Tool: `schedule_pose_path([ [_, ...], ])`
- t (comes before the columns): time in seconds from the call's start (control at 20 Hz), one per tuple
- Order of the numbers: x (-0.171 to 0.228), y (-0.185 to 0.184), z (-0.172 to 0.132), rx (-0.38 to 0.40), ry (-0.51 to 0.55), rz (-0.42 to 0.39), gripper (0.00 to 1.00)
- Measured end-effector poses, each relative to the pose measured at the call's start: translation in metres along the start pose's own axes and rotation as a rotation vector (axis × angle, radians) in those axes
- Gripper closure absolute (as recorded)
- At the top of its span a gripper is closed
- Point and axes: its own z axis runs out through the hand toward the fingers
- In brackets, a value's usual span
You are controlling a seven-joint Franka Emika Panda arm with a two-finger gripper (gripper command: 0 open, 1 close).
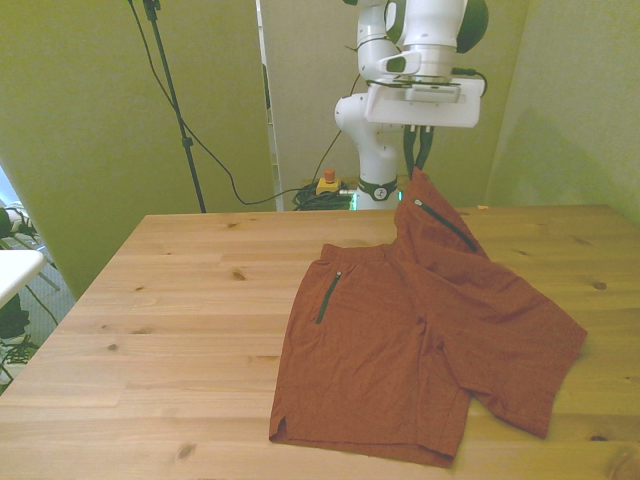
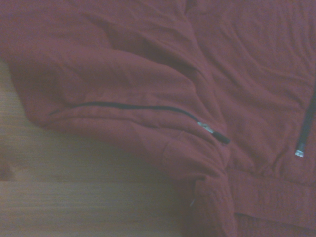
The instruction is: Fold the shorts
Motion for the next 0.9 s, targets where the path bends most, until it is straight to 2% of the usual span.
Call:
schedule_pose_path([
  [0.15,0.033,0.045,0.015,-0.017,-0.028,0.067,1.00],
  [0.3,0.056,0.090,0.051,-0.029,-0.060,0.124,1.00],
  [0.35,0.063,0.101,0.063,-0.031,-0.066,0.137,0.00],
  [0.55,0.086,0.115,0.100,-0.021,-0.111,0.164,0.00],
  [0.9,0.110,0.113,0.119,-0.036,-0.145,0.191,0.00],
])
